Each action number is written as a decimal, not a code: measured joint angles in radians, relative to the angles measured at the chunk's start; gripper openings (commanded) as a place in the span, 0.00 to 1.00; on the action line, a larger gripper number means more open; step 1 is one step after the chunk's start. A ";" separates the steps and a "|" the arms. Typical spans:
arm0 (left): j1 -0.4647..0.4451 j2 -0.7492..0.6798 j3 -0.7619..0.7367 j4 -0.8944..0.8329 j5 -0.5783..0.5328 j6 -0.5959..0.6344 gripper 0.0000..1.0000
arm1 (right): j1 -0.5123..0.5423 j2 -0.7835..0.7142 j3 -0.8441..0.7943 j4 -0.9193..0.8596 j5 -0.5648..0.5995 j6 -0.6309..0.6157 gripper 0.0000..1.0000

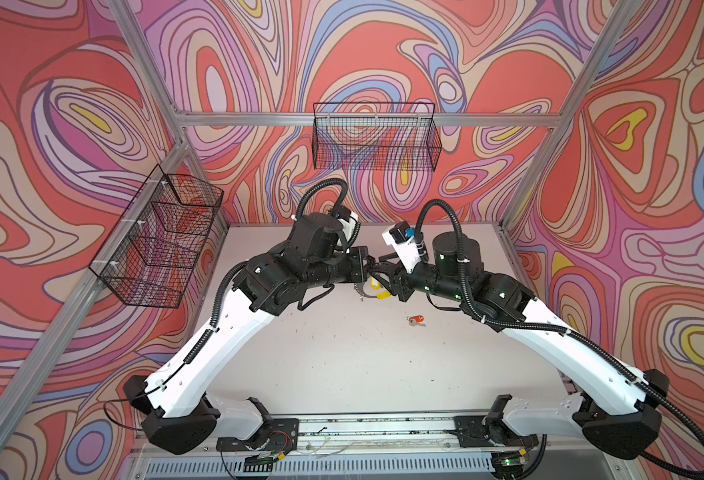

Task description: Put the keys on the keyring

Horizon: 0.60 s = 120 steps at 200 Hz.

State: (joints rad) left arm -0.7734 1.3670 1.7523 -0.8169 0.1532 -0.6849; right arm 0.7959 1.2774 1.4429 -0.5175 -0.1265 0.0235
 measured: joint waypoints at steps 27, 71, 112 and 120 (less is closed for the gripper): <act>0.000 0.000 0.000 0.009 0.002 0.002 0.00 | 0.005 0.000 0.009 -0.010 0.016 0.003 0.41; 0.000 0.000 0.000 0.012 0.013 0.013 0.00 | 0.007 0.000 0.019 -0.030 0.021 -0.014 0.46; 0.001 0.000 0.004 -0.004 0.034 0.027 0.00 | 0.006 -0.001 0.022 -0.042 0.022 -0.033 0.49; 0.001 0.000 0.005 -0.004 0.037 0.028 0.00 | 0.006 -0.002 0.022 -0.043 0.021 -0.034 0.48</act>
State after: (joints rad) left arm -0.7723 1.3674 1.7573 -0.8211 0.1898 -0.6571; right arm 0.8017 1.2755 1.4651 -0.5602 -0.1055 -0.0105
